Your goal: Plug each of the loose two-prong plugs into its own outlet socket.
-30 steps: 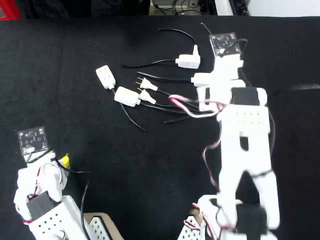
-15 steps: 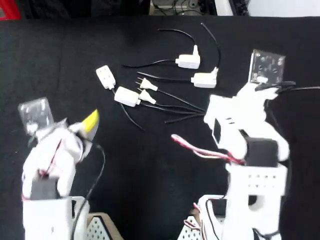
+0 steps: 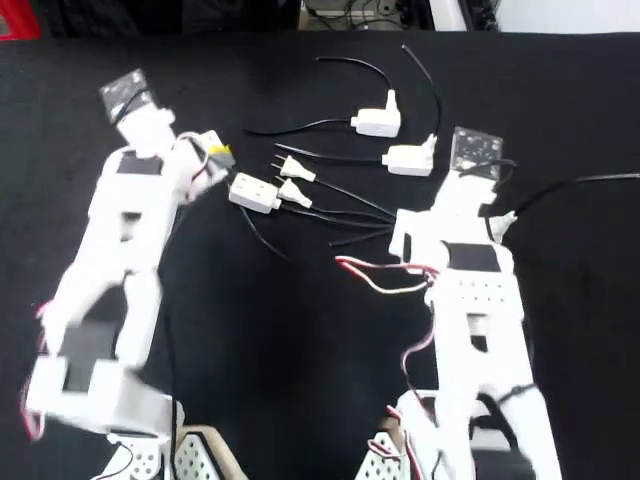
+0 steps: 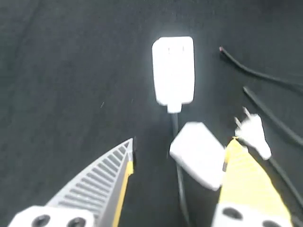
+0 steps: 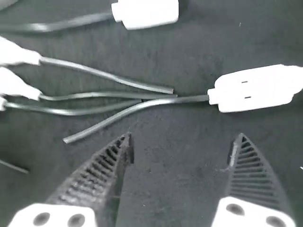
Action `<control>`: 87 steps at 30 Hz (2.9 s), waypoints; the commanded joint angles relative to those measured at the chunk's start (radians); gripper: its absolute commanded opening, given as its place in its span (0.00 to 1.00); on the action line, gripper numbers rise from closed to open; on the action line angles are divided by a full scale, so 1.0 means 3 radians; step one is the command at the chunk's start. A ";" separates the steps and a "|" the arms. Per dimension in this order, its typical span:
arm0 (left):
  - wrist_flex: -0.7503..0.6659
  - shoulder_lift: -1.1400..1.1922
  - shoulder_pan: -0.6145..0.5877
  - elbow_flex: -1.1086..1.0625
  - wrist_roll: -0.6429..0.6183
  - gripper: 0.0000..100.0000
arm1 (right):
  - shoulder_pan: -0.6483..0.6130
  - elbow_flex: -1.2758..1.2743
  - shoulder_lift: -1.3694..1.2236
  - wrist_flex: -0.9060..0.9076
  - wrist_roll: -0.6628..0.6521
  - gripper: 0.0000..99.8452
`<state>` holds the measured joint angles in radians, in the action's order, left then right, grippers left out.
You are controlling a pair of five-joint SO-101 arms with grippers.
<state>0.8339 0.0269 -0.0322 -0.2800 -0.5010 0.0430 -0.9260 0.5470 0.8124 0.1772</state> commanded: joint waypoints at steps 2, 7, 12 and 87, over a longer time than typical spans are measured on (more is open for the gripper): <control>0.0138 0.1176 -0.0090 0.1486 -0.0102 0.30 | -0.0056 0.0299 -0.0417 -0.0087 -0.0245 0.31; 0.0706 0.2061 -0.0217 0.2846 -0.0143 0.30 | -0.0061 0.0545 -0.0806 -0.0066 -0.0302 0.31; 0.1268 0.2961 -0.0197 0.4130 -0.0138 0.30 | -0.0061 0.0616 -0.0908 -0.0061 -0.0394 0.31; 0.0972 -0.2900 -0.0545 -0.2657 0.5626 0.40 | -0.0061 0.0580 -0.0908 -0.0010 -0.0491 0.31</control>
<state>1.0871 -0.8247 -0.1887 -1.1040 1.2482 0.0368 -0.7910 0.2693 0.8048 0.0315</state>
